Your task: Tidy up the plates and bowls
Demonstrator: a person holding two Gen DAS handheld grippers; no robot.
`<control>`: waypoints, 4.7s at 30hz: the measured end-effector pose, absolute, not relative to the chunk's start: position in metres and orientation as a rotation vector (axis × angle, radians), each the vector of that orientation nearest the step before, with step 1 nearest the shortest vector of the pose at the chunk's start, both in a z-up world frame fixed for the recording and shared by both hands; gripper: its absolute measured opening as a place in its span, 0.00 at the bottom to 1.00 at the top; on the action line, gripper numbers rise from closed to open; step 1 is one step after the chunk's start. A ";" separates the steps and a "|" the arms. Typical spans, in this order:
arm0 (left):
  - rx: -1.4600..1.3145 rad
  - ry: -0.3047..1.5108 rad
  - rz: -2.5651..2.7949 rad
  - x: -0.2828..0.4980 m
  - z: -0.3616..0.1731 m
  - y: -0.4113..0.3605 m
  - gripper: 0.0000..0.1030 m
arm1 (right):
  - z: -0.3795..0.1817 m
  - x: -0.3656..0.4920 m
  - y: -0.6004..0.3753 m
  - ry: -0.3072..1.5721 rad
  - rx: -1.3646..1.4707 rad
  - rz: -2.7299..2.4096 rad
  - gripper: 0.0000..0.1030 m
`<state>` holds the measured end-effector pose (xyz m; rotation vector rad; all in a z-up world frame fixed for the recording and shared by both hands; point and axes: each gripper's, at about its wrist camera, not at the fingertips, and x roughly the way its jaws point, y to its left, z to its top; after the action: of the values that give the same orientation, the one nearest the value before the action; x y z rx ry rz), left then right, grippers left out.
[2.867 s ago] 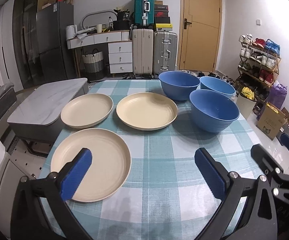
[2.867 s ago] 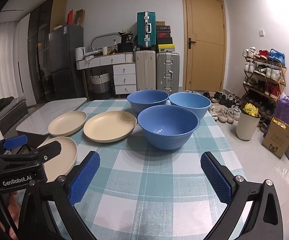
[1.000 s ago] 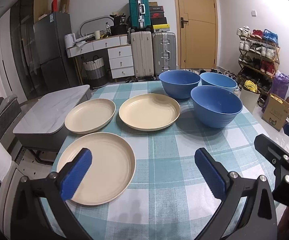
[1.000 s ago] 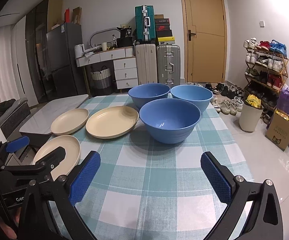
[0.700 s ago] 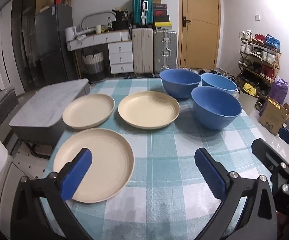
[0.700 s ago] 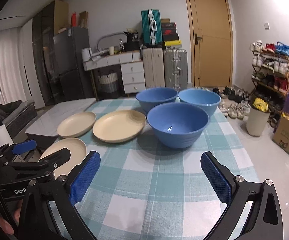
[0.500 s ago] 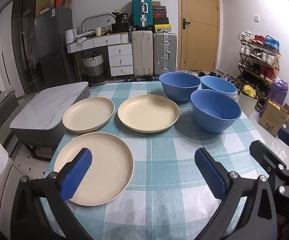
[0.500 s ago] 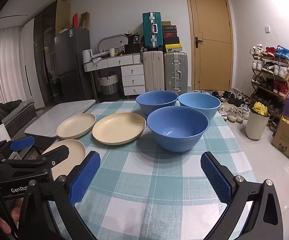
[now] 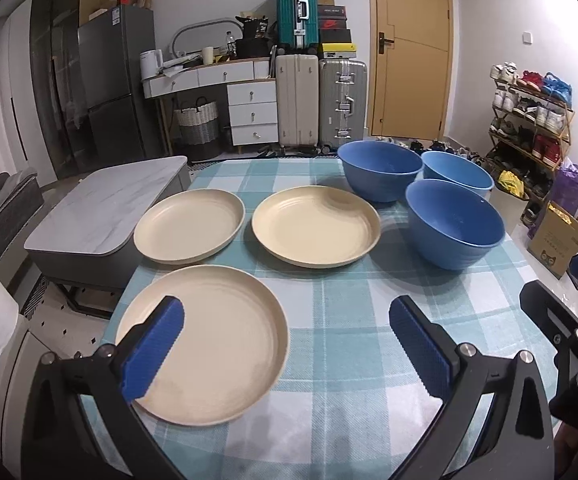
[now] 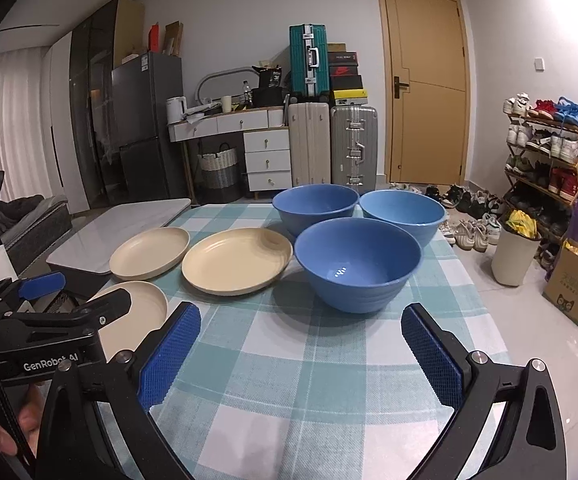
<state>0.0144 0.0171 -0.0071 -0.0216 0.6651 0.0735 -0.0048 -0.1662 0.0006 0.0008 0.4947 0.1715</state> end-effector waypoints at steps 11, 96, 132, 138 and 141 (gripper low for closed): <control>-0.054 0.683 0.159 0.051 -0.002 0.066 1.00 | 0.015 0.058 -0.110 0.515 -0.069 0.294 1.00; -0.358 1.043 0.177 0.252 -0.133 0.298 0.29 | -0.138 0.408 0.177 1.082 -0.413 0.621 0.47; -0.375 1.068 0.213 0.248 -0.118 0.294 0.06 | -0.122 0.410 0.167 1.116 -0.347 0.555 0.12; -0.381 1.086 0.213 0.248 -0.125 0.295 0.06 | -0.126 0.409 0.167 1.122 -0.349 0.543 0.11; -0.382 1.085 0.210 0.244 -0.128 0.295 0.10 | -0.126 0.408 0.168 1.100 -0.353 0.558 0.11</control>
<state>0.2440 0.2950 -0.1278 -0.3824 1.0848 0.2105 0.4081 0.1679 -0.1259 -0.3531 1.1001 0.5582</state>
